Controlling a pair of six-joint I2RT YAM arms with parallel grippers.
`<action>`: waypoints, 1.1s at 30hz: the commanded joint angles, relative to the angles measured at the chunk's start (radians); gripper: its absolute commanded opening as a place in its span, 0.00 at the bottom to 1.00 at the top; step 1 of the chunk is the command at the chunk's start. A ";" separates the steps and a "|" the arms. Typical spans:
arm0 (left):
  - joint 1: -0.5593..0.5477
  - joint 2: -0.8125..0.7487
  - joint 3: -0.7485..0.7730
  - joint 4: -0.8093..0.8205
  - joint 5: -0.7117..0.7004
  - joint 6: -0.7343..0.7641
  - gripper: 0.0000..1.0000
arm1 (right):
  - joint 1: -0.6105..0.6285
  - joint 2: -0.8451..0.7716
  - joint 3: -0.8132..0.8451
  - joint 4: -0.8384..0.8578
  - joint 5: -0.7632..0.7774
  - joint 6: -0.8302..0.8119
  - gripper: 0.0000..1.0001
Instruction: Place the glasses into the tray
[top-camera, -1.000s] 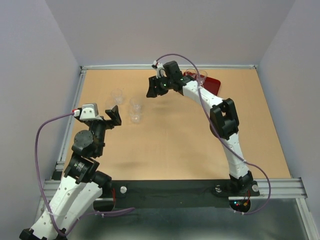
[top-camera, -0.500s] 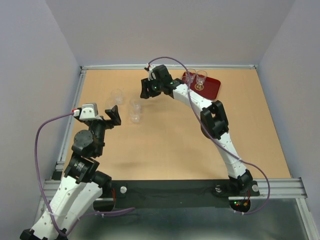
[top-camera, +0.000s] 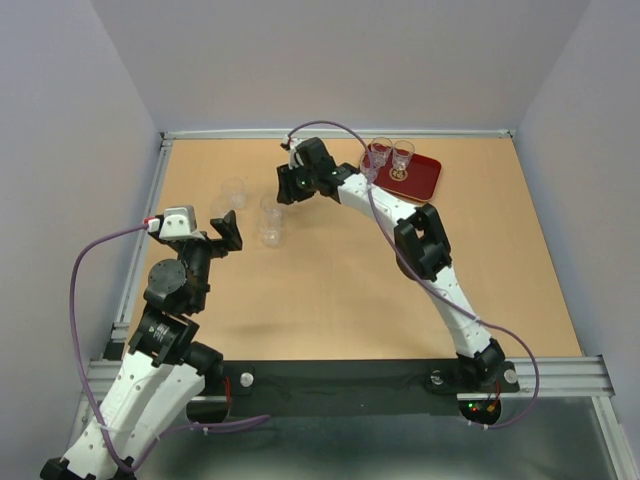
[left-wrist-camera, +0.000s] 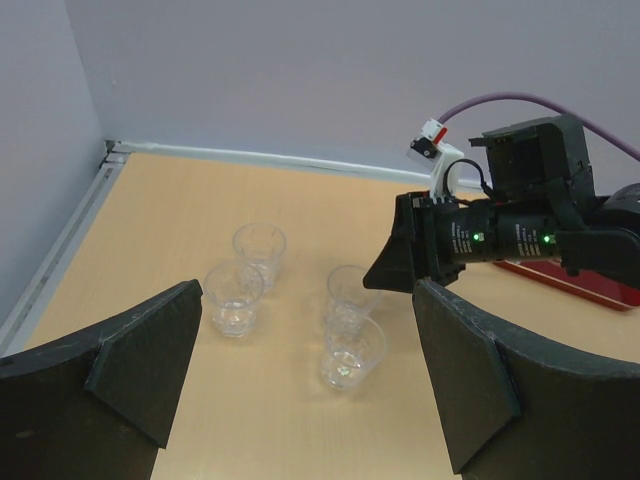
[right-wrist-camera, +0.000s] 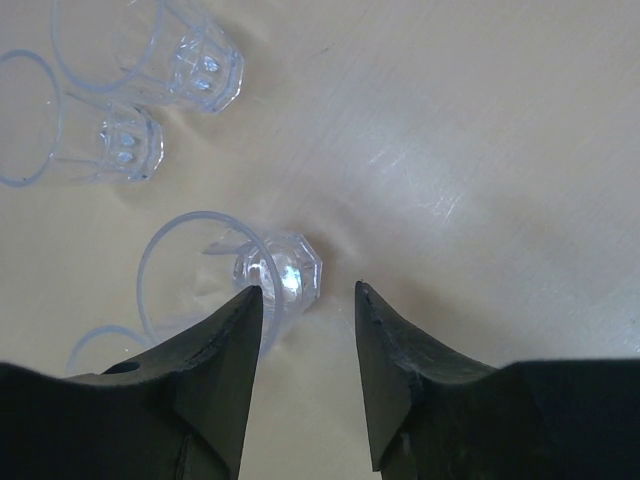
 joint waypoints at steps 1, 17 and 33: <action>0.009 -0.007 -0.001 0.051 0.009 0.007 0.98 | 0.016 0.012 0.051 0.008 0.040 -0.018 0.47; 0.009 -0.013 -0.002 0.048 0.000 0.010 0.98 | 0.016 -0.052 0.049 -0.001 0.169 -0.167 0.01; 0.012 -0.028 -0.002 0.046 0.010 0.006 0.98 | -0.188 -0.505 -0.458 0.016 0.071 -0.406 0.01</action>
